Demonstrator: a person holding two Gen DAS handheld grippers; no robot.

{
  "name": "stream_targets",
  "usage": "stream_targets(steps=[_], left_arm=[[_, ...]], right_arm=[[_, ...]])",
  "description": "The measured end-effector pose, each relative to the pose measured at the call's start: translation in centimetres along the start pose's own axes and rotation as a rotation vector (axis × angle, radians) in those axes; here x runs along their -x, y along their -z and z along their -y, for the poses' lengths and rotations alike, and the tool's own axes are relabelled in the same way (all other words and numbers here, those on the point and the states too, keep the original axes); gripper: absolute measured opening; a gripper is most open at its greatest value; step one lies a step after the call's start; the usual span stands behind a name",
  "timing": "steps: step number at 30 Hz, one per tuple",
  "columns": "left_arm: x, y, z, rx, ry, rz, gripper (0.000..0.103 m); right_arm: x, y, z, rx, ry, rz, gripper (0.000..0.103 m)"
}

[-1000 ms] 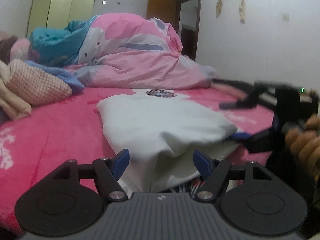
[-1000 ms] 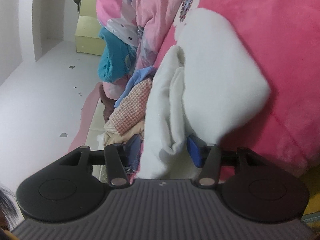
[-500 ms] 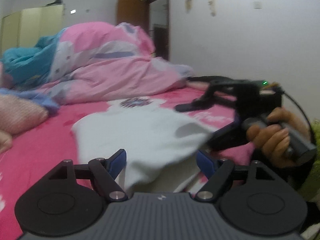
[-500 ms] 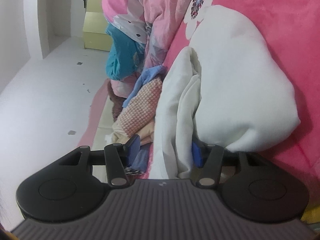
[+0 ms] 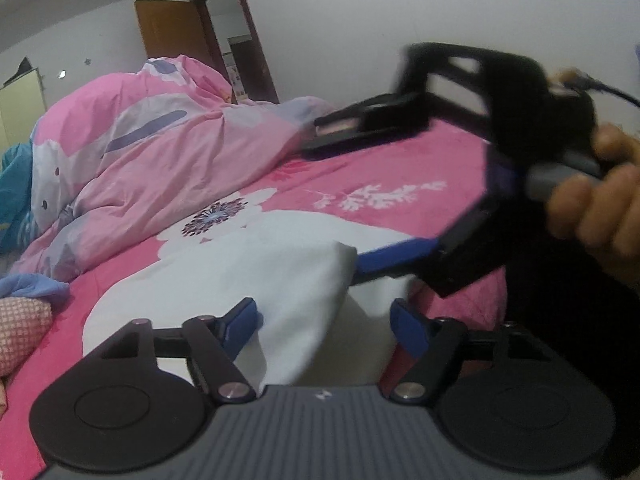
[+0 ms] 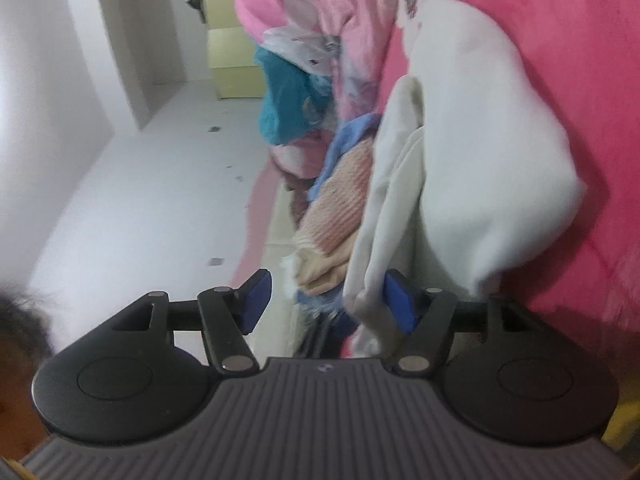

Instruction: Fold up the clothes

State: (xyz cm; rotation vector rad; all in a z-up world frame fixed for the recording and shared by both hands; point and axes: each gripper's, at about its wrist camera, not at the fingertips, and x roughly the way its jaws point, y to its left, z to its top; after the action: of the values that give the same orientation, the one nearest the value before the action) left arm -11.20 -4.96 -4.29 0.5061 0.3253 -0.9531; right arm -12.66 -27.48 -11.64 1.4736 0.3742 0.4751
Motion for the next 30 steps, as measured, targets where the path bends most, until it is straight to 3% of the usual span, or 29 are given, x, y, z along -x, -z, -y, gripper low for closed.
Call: stream_targets(steps=[1,11,14,16,17,18,20,21,26,30], left_arm=[[-0.1,-0.1,-0.2,0.011,0.002,0.000,0.064],[0.3,-0.5,-5.8,0.340,0.067,0.011,0.040],[0.2,-0.2,-7.1,0.434,0.081,0.017,0.038],[0.1,-0.2,-7.5,0.462,0.086,0.022,0.036],[0.1,-0.2,-7.6,0.467,0.083,0.027,0.036],[0.2,-0.2,-7.7,0.471,0.079,0.033,0.034],[0.4,-0.3,-7.8,0.480,0.072,0.043,0.030],[0.5,-0.3,-7.9,0.484,0.069,0.048,0.028],[0.6,0.0,-8.3,0.515,0.083,0.054,0.028],[-0.6,0.4,-7.6,0.514,0.097,0.012,0.045]], right_arm=[[0.4,0.1,0.0,0.003,-0.005,0.005,0.063],[6.7,0.5,-2.7,0.214,0.340,0.237,0.062],[6.4,1.3,-1.5,0.181,0.384,0.217,0.058],[5.8,1.5,-0.1,0.139,0.393,0.226,0.051],[5.6,1.3,0.3,0.130,0.393,0.236,0.041],[5.7,1.5,0.4,0.129,0.385,0.243,0.023],[5.7,1.7,0.6,0.128,0.370,0.256,0.008],[5.7,1.8,0.8,0.128,0.362,0.262,0.007],[7.3,3.5,-0.5,0.213,0.428,0.279,0.005],[7.6,3.9,-0.6,0.275,0.539,0.255,0.004]])
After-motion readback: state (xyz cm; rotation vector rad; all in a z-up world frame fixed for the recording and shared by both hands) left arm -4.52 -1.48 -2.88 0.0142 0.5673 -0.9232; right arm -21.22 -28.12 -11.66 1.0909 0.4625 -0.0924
